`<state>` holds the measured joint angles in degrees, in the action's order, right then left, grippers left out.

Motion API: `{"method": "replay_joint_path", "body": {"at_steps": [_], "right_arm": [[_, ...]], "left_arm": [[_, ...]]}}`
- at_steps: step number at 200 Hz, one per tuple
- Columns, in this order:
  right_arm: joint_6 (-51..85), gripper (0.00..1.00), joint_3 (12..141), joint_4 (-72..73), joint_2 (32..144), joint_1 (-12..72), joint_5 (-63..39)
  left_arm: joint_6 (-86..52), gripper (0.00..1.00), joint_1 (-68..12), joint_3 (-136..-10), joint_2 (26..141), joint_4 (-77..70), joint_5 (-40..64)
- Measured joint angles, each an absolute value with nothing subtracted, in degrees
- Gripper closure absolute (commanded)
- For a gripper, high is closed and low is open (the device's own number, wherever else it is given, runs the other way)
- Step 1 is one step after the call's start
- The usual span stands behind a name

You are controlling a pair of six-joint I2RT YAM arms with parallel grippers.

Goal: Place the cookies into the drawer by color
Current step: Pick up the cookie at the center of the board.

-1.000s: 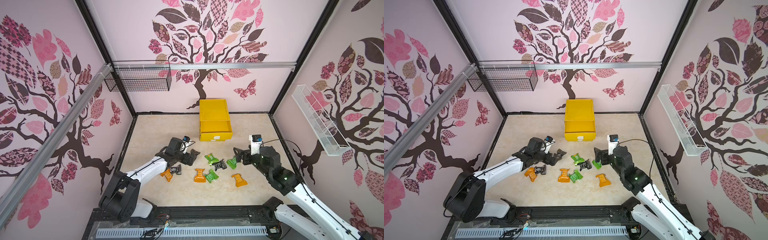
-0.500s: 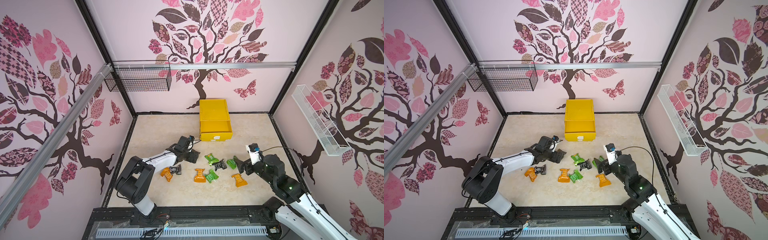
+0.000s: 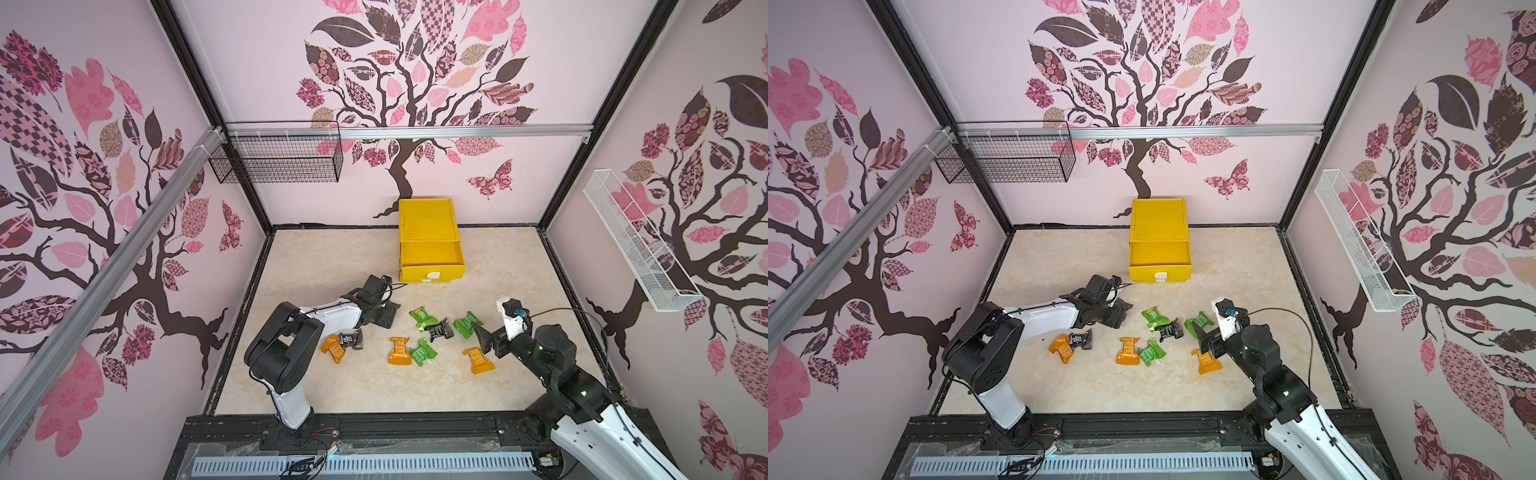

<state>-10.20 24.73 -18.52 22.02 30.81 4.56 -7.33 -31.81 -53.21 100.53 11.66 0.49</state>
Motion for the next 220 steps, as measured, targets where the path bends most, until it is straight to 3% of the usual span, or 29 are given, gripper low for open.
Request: {"method": "replay_joint_path", "body": {"at_steps": [67, 104, 220], "right_arm": [[-10.70, 0.01, 24.40, -16.99, 21.04, 30.81, 6.66], [-11.20, 0.01, 24.34, -16.29, 20.95, 30.81, 7.57], [-11.70, 0.01, 24.16, -15.79, 20.10, 30.81, 9.45]], "left_arm": [[-6.94, 0.66, -31.81, -53.67, 101.25, 11.62, -1.15], [-7.11, 0.78, -31.81, -53.34, 101.06, 11.11, -0.99], [-5.56, 0.85, -30.79, -50.43, 92.90, 11.68, -1.23]]}}
